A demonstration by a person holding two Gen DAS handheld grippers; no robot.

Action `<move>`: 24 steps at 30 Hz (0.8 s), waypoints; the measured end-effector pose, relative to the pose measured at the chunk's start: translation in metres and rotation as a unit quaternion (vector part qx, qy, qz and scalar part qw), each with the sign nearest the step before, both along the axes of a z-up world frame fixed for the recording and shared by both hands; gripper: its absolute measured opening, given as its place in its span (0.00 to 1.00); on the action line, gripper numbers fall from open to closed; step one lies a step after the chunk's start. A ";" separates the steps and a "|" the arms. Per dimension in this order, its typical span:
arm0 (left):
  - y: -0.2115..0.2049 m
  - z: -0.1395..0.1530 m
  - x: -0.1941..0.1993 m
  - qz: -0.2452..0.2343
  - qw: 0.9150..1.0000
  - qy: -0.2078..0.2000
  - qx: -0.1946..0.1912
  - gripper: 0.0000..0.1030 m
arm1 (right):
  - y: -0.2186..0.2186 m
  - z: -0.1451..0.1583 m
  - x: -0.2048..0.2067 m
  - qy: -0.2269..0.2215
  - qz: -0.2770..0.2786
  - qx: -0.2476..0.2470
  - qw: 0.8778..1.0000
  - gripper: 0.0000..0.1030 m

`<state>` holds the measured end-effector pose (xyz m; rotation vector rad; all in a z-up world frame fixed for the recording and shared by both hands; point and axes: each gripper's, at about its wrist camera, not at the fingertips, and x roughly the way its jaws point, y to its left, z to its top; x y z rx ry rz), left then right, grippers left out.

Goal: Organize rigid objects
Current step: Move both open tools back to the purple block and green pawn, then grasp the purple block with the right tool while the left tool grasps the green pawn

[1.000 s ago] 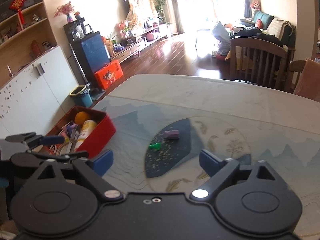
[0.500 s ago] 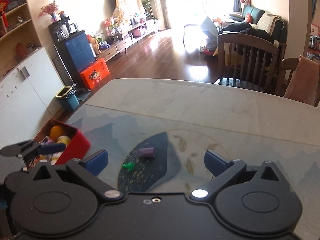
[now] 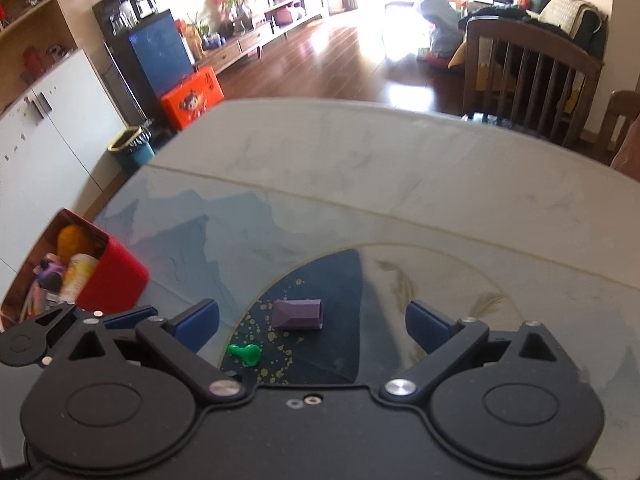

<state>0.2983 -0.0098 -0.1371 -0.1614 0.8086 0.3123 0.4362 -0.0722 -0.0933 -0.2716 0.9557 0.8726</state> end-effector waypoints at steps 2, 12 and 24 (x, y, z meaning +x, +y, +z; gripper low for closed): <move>0.001 -0.006 0.004 -0.001 1.000 0.003 -0.002 0.81 | 0.004 -0.007 0.003 0.006 0.000 -0.003 1.000 0.93; -0.001 -0.023 0.014 -0.008 1.000 0.014 -0.005 0.66 | 0.019 -0.022 0.000 0.012 0.033 -0.011 0.999 0.71; -0.018 -0.020 0.017 -0.034 0.999 0.015 0.012 0.27 | 0.016 -0.025 0.002 0.009 0.041 -0.016 0.999 0.34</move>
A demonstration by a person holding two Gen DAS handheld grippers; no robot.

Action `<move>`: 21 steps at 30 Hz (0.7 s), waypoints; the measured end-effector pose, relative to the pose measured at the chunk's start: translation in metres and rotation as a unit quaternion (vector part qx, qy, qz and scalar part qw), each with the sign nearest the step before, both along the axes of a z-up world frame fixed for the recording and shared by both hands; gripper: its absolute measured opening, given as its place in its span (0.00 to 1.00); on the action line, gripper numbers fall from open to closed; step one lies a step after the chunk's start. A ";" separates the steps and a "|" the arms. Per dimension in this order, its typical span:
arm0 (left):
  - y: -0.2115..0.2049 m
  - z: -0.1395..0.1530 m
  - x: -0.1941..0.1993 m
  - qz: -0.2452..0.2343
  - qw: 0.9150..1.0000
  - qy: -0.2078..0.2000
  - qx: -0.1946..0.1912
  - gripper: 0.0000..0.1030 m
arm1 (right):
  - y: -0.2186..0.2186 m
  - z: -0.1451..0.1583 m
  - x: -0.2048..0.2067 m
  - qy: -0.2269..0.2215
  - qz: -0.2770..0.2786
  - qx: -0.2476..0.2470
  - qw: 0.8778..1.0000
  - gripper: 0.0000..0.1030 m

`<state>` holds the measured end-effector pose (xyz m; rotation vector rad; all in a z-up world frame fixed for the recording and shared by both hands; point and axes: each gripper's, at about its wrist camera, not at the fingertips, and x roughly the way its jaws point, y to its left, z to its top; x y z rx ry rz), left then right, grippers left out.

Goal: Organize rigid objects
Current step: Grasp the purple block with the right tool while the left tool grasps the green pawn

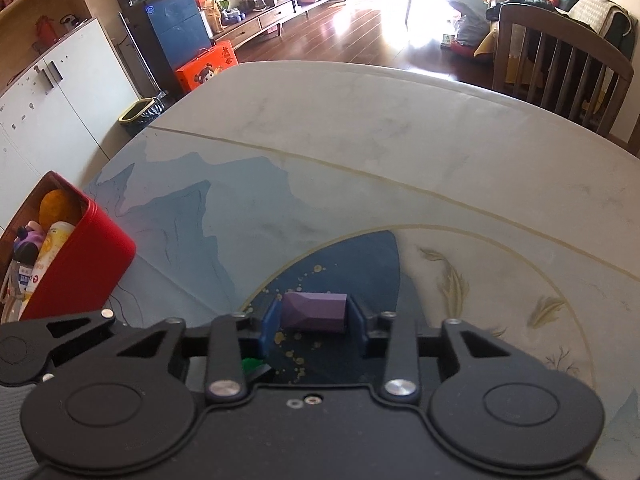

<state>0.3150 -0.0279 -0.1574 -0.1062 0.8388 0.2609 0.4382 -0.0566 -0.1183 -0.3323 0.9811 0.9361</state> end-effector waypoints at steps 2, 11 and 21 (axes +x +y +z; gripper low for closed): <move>0.000 0.001 -0.001 -0.005 1.000 0.000 -0.002 0.24 | -0.001 0.001 0.000 0.004 -0.002 0.004 1.000 0.33; 0.003 0.004 -0.005 -0.002 1.000 0.008 -0.003 0.24 | -0.023 0.010 0.000 0.007 -0.023 0.017 1.000 0.33; 0.001 0.026 -0.019 0.007 1.000 0.001 0.002 0.24 | -0.047 0.037 -0.024 -0.012 -0.018 0.024 0.999 0.33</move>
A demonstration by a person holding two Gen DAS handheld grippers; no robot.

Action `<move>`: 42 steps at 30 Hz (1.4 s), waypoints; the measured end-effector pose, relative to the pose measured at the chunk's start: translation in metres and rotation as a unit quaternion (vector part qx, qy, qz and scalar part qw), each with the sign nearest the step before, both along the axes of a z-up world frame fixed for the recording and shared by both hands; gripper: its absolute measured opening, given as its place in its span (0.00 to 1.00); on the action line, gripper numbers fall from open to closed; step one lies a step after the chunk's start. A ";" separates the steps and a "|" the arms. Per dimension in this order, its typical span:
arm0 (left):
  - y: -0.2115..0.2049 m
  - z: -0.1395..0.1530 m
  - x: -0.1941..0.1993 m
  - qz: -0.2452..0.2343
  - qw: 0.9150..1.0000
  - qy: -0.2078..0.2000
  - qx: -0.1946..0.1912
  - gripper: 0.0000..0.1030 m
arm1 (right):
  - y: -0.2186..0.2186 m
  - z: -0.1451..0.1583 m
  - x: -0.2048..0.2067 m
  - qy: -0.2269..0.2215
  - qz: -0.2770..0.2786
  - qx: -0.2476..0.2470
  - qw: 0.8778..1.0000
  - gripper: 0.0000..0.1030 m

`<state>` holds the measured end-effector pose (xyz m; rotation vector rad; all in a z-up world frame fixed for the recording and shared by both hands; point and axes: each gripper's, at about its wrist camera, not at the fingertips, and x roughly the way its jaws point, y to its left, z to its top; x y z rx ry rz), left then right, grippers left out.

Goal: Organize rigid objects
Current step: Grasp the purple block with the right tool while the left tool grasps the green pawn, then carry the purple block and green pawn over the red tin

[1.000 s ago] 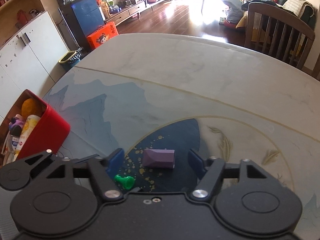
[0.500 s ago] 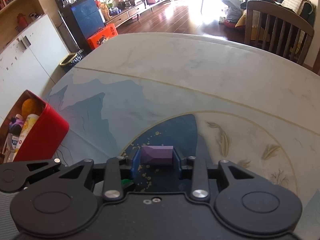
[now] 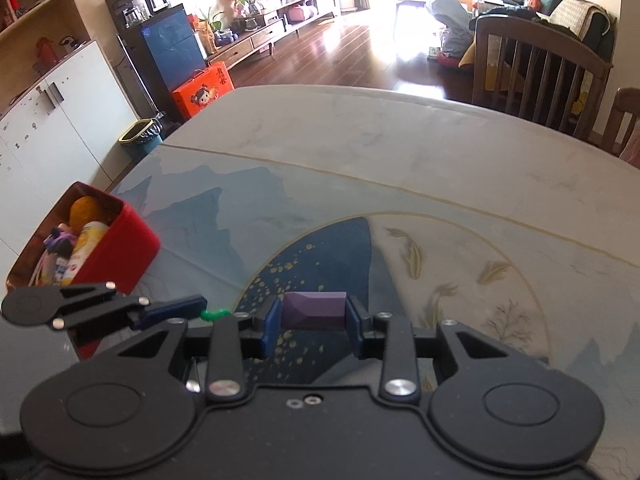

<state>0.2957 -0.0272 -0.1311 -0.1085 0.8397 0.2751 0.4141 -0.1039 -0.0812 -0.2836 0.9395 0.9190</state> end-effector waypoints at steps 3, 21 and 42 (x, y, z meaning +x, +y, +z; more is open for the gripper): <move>0.001 0.009 -0.007 0.002 1.000 -0.004 -0.002 0.24 | -0.006 0.009 -0.010 -0.003 0.004 0.003 1.000 0.33; 0.002 0.063 -0.081 0.048 0.998 -0.028 -0.008 0.24 | -0.030 0.064 -0.095 -0.033 0.052 0.035 0.998 0.33; 0.129 0.074 -0.169 0.100 0.994 -0.029 -0.020 0.24 | 0.055 0.067 -0.174 -0.039 0.070 0.054 0.995 0.33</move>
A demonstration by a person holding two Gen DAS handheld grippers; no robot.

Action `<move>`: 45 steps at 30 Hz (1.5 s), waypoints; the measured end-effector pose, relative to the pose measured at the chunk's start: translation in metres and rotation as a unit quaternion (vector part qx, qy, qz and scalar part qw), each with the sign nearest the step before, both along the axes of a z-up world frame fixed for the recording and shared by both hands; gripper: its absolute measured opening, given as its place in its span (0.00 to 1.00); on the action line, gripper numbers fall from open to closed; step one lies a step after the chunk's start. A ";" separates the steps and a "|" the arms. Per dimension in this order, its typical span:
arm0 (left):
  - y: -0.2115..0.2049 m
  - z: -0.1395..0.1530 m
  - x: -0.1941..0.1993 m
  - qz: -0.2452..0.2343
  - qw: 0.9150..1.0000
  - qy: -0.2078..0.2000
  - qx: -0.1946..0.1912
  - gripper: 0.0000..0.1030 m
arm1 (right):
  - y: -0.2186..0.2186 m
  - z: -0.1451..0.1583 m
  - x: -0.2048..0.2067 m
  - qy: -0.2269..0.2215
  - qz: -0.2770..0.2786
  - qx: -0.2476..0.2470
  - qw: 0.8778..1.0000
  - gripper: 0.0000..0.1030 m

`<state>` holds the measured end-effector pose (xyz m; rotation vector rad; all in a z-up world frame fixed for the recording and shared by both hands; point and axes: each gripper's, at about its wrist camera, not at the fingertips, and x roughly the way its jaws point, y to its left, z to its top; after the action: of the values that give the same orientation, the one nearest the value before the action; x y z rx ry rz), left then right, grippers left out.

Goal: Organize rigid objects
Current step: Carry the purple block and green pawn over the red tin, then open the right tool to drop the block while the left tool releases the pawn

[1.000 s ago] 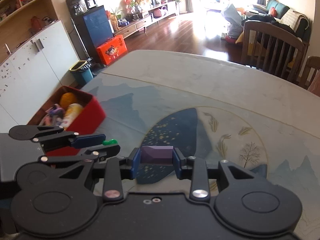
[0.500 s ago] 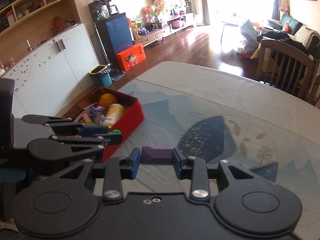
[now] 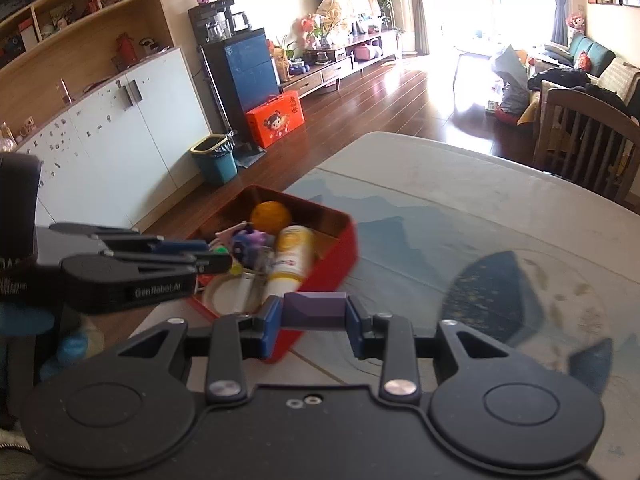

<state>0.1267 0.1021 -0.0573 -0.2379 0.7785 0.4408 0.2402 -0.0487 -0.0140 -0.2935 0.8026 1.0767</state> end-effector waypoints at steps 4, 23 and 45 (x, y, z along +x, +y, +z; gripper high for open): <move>0.032 -0.005 -0.009 0.003 1.000 0.004 0.000 0.24 | 0.026 -0.006 -0.015 0.000 0.003 -0.008 1.000 0.33; 0.083 -0.049 -0.003 -0.085 0.996 0.041 -0.002 0.24 | 0.115 -0.058 -0.034 0.016 -0.014 -0.075 0.997 0.33; 0.087 -0.066 -0.003 -0.110 0.992 0.058 -0.031 0.24 | 0.124 -0.072 -0.037 0.034 -0.030 -0.083 0.995 0.36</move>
<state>0.1235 0.1894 -0.1230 -0.1830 0.9234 0.2227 0.2035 0.0752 -0.0863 -0.3724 0.9595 0.9683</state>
